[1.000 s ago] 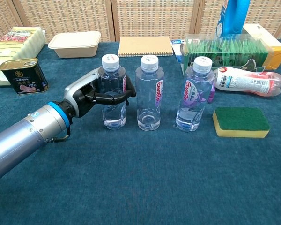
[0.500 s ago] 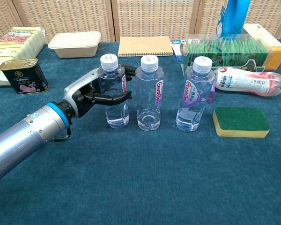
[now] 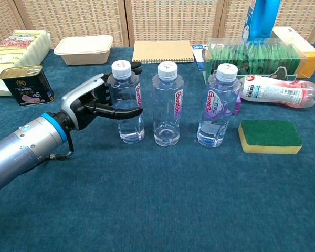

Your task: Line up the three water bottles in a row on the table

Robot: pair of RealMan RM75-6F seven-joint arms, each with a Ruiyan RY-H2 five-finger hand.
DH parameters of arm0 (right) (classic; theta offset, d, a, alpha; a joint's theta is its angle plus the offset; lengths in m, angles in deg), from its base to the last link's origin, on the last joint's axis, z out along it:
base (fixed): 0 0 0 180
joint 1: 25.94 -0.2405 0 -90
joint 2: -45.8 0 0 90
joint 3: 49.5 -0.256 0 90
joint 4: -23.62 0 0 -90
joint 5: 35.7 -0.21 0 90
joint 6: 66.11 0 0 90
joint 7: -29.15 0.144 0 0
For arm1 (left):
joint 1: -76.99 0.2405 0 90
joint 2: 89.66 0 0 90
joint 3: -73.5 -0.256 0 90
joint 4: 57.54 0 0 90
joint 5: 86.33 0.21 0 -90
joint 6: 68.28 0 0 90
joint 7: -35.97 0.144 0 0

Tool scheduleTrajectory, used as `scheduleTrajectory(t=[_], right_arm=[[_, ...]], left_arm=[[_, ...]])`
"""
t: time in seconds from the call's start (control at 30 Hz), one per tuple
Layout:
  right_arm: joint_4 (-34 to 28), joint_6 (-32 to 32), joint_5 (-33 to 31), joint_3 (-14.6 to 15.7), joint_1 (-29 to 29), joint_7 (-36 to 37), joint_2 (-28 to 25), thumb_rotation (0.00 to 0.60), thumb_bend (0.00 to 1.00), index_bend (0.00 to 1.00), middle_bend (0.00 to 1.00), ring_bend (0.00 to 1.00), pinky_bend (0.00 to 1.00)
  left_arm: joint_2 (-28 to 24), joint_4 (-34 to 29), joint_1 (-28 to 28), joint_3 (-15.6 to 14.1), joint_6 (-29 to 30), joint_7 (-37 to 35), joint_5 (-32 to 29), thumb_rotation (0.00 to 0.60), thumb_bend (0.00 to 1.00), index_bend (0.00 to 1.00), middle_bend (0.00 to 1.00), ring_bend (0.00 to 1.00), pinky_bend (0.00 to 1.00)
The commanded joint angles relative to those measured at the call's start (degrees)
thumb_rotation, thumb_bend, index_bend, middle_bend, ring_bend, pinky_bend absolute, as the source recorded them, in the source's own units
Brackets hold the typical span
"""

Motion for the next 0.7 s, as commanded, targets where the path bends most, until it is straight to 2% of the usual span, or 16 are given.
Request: scheduleTrajectory(t=[0.03,0.3,0.43,0.7], right_arm=[[-0.13,0.02,0.38,0.16,0.04,-0.25,0.00,0.600,0.00,0.05,0.03,0.00,0.09],[-0.43,0.29,1.46,0.54,0.20,-1.00,-0.02,0.600,0.00,0.05,0.03,0.00,0.10],[-0.67,0.30,2.34,0.89,0.26,-1.61,0.01,0.600,0.00,0.05,0.03,0.00,0.10],[-0.95,0.55,2.70,0.98,0.63,-3.68,0.09,0.600,0.00,0.05,0.03,0.00,0.09]], left_arm=[[-3.72,-4.14,0.91,-1.46,1.06,-0.29,1.14,0.600,0.17,0.00,0.00,0.00,0.11],[-12.93,-13.73,3.07,-2.43,4.62,3.23,2.15,0.600,0.13,0.00,0.00,0.00,0.08],[-21.27,-21.24,4.20,-4.05,5.99,7.18,3.61,0.600,0.12,0.00,0.00,0.00,0.05],[-39.83,-35.23,9.50,-6.48,9.79,25.47,2.88,0.600,0.12,0.00,0.00,0.00,0.04]])
